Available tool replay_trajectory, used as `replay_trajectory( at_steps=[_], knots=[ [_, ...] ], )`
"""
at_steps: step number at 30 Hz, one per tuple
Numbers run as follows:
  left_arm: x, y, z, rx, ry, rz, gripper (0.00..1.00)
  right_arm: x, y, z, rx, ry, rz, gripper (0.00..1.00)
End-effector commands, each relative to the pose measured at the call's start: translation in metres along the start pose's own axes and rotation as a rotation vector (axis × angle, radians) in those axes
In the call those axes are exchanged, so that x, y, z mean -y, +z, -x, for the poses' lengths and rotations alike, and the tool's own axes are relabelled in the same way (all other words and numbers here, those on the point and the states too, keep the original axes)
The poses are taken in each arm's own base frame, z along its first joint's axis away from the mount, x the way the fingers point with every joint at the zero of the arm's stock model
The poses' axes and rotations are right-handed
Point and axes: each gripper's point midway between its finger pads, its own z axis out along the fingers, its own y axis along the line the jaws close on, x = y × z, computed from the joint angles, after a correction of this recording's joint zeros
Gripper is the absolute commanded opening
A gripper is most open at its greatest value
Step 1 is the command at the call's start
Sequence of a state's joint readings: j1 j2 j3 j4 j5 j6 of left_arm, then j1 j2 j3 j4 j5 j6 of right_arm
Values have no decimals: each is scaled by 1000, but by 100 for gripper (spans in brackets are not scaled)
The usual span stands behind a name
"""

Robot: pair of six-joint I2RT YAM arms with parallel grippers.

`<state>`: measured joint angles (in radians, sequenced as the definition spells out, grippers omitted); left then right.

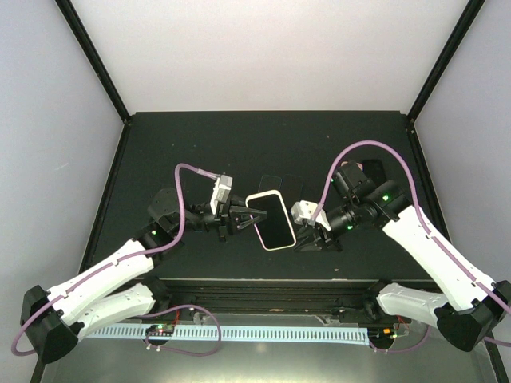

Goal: Take the phone out of the phone case

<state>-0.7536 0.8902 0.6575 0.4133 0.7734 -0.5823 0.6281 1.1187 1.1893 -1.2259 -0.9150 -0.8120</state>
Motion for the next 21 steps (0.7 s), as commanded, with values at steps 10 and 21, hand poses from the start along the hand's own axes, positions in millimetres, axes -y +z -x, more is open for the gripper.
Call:
replay_trajectory(
  at_steps=[10,21],
  knots=[
    [13,2,12,17,53,-84,2,-8,-4,11,0,-31,59,38],
    [26,5,12,-29,12,-165,1,1,-4,6,-63,-106,-4,22]
  ],
)
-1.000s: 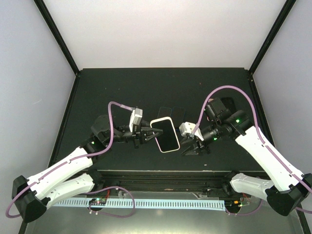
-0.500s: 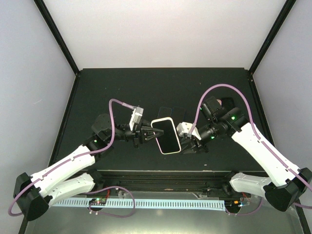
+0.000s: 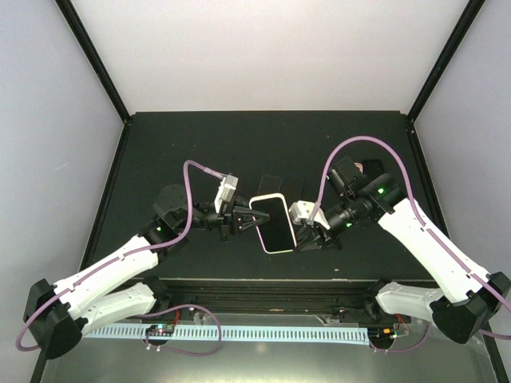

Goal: Take the phone out of the phone case

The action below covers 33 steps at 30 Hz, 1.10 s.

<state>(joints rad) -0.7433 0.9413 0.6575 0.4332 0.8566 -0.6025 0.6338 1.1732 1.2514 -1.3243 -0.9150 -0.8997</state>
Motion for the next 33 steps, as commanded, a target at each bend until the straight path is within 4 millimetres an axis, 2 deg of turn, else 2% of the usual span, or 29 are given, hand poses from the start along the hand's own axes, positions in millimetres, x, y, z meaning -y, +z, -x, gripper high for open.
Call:
replay_trajectory(
  at_steps=[1,8,21,27,33],
  knots=[
    [34,0,24,25,49,-139,2,7,-3,5,-43,-102,-71,21],
    [50,-1,27,1,4,-213,2,16,-3,5,-107,-201,-151,21],
    [60,-4,21,-11,-31,-279,1,33,-3,4,-142,-239,-224,21],
    [62,-3,22,-19,-37,-292,2,45,-5,14,-94,-208,-288,20],
    [64,-5,21,-20,-36,-290,2,51,-14,34,28,-171,-333,22]
  ],
)
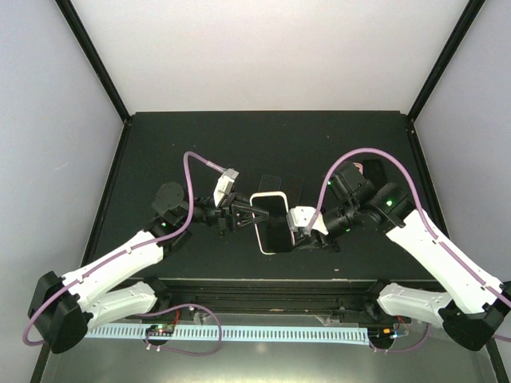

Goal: Take the phone out of the phone case

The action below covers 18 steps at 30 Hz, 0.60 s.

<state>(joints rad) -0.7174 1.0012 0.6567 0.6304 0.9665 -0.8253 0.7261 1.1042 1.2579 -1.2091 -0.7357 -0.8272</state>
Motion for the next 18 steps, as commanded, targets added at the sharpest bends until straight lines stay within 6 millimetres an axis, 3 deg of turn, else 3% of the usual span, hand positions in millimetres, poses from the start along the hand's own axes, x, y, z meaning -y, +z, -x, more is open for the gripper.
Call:
replay_trajectory(
  at_steps=[1,8,12,18],
  knots=[
    [55,-1,6,-37,74,-173,2,52,-10,24,103,-24,-208,22],
    [59,-3,6,-34,82,-174,2,90,-23,26,205,121,-312,33],
    [57,-3,4,-37,80,-168,2,104,-19,21,232,196,-288,34],
    [56,-4,1,-40,79,-164,1,101,-16,32,279,236,-185,39]
  ],
)
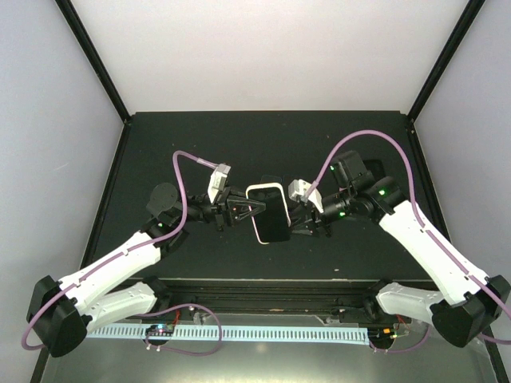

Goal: Take the phone out of the phone case

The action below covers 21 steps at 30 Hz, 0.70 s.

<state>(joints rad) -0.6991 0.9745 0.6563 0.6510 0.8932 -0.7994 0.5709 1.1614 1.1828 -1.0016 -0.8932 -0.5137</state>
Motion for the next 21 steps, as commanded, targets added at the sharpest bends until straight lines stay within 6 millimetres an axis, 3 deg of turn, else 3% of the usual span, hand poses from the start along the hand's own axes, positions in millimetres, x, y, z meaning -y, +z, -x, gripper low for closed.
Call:
replay_trajectory(
  at_steps=[1,9,21],
  knots=[
    [56,-2,-14,-115,5,-209,2,34,-9,51,150,-120,-103,41],
    [32,0,-27,-133,-1,-110,2,8,-23,66,223,-124,-37,54],
    [-1,5,-40,-125,-41,-38,2,13,-29,79,273,-65,-87,61]
  ],
)
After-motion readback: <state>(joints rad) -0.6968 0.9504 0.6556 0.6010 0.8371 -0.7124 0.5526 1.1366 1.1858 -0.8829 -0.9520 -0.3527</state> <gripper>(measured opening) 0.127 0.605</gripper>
